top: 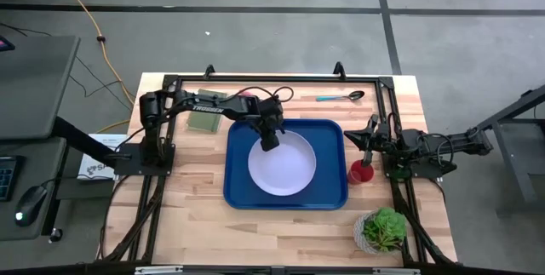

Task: Pick and place plate/cup/fork/spoon on tray
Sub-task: Put the purple plate on the blue serving tray, then put the red cup on the blue serving tray to the top right of the purple plate

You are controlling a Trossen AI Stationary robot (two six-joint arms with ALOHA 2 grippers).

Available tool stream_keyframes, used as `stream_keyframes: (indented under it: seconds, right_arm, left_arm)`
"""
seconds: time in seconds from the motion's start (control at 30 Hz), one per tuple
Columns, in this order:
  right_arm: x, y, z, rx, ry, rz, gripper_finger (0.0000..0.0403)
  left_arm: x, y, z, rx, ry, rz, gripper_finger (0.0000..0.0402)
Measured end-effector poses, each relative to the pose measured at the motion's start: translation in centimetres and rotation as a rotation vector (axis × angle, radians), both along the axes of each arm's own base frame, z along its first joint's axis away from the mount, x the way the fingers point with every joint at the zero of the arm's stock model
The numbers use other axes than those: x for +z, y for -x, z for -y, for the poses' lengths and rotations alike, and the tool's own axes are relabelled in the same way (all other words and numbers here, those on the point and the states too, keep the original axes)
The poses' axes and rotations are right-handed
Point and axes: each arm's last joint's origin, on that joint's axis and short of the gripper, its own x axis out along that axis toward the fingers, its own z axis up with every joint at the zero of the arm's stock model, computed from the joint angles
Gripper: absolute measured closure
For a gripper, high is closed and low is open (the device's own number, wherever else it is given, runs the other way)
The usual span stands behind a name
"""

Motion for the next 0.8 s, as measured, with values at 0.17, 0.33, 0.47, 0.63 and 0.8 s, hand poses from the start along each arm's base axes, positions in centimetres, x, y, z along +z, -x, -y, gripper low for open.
stream_keyframes:
  seconds: [0.17,0.33,0.47,0.63,0.8]
  right_arm:
    - [0.0,0.0,0.0,0.000,0.000,0.000,0.0403]
    - [0.0,0.0,0.0,0.000,0.000,0.000,0.0403]
    - [0.0,0.0,0.0,0.000,0.000,0.000,0.0403]
    - [0.0,0.0,0.0,0.000,0.000,0.000,0.0403]
    - [0.0,0.0,0.0,0.000,0.000,0.000,0.0403]
  left_arm:
    - [0.6,-0.2,-0.2,-0.017,-0.017,0.004,0.0277]
    - [5.1,-0.2,-1.0,0.019,-0.037,0.075,0.0261]
    - [10.2,1.2,-0.7,0.021,-0.085,0.242,0.0264]
    - [13.9,3.9,2.4,-0.038,-0.209,0.581,0.0272]
    - [13.1,8.5,6.0,-0.104,-0.288,0.826,0.0277]
